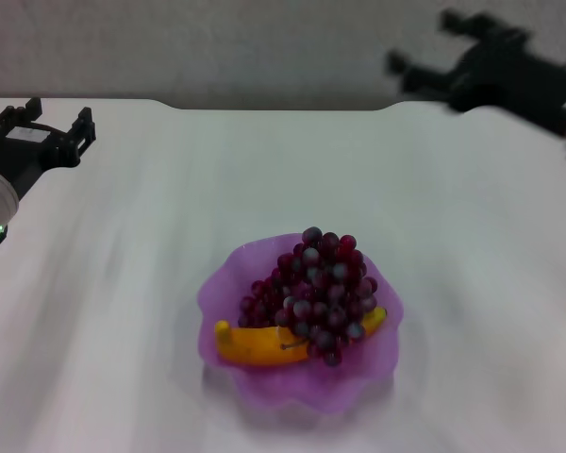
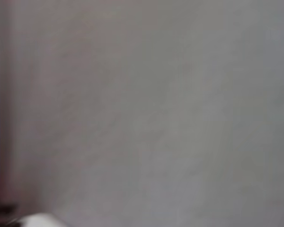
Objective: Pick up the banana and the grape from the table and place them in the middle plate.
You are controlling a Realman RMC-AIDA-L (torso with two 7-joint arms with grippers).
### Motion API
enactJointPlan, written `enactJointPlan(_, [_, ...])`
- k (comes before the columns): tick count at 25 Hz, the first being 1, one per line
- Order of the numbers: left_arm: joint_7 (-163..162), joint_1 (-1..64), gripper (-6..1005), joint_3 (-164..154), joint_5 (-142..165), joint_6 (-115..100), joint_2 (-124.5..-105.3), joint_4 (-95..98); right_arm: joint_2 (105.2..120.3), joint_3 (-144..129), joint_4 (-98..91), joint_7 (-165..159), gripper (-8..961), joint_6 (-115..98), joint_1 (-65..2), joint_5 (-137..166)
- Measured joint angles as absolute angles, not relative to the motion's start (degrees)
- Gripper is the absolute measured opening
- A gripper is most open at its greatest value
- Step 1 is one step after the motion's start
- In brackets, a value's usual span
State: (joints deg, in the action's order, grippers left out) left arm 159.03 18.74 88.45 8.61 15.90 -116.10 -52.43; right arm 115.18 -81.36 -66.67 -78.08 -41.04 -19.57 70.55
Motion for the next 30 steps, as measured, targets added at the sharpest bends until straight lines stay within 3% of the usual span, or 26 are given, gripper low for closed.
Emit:
enactJointPlan(6, [159.06,18.87,673,88.45,8.76,15.98,-116.10,-52.33,115.19,-71.04,-54.96,-59.37,893,-47.70,-19.09,50.76])
enactJointPlan(15, [158.76,19.91,672,88.98,8.54,16.30,-116.10,-51.99,114.95,-58.70,-21.93,-28.72,892,-62.95,-28.81,21.90])
enactJointPlan(21, [156.30,23.33,673,92.00,8.43,16.53,-116.18,-46.53,115.48,-56.87,-13.93,-14.19,892,-69.01,-29.40,14.40])
enactJointPlan(30, [155.29,22.75,669,94.25,8.56,22.21,-116.14,-43.77,115.11,-55.73,-8.47,-11.56,892,-63.13,-32.05,10.55])
